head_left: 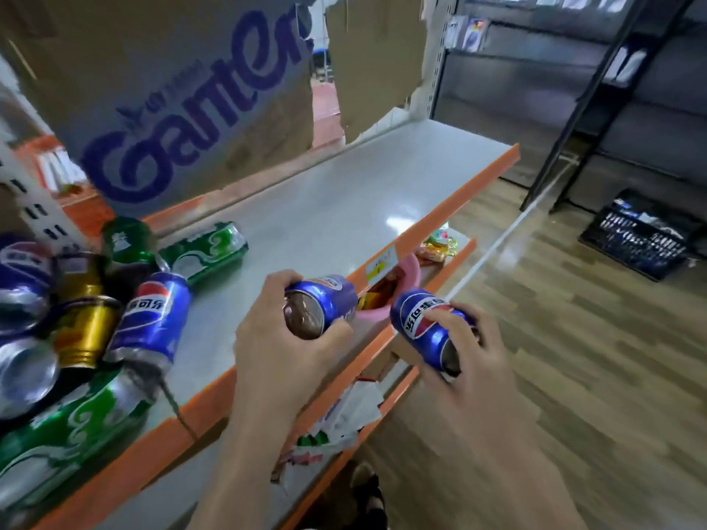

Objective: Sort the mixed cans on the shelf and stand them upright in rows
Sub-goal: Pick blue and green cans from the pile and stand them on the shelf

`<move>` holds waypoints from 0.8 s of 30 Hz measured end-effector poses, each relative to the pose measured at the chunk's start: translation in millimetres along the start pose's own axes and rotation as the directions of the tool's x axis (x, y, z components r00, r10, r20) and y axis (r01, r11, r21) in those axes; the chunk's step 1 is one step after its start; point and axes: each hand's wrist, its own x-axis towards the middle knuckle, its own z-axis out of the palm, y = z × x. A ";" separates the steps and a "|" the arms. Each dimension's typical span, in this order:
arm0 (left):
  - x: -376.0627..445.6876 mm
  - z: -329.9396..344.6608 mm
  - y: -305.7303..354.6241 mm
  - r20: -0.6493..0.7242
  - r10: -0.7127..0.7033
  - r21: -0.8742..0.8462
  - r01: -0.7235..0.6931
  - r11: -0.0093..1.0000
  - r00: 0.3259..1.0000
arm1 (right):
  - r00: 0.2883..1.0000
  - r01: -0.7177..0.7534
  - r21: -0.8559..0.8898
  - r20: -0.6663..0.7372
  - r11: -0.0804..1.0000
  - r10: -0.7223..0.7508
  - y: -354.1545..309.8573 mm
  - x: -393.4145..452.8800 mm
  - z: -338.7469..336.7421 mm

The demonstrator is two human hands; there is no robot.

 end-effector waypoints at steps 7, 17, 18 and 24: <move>108.9 80.5 35.7 -0.010 0.076 0.065 -0.076 0.995 0.997 | 0.998 0.041 0.006 -0.054 0.999 -0.040 63.4 133.4 -9.8; 189.0 143.2 39.2 -0.110 0.035 0.189 -0.013 0.982 0.993 | 0.998 0.060 0.140 0.002 0.988 -0.060 124.2 251.0 14.1; 197.7 150.9 40.3 -0.142 0.018 0.194 0.010 0.981 0.990 | 0.997 0.075 0.150 0.016 0.986 -0.078 131.3 264.6 17.6; 261.5 225.1 54.6 -0.282 -0.038 0.238 0.108 0.965 0.959 | 0.962 0.165 0.277 0.166 0.947 -0.216 193.8 366.9 32.9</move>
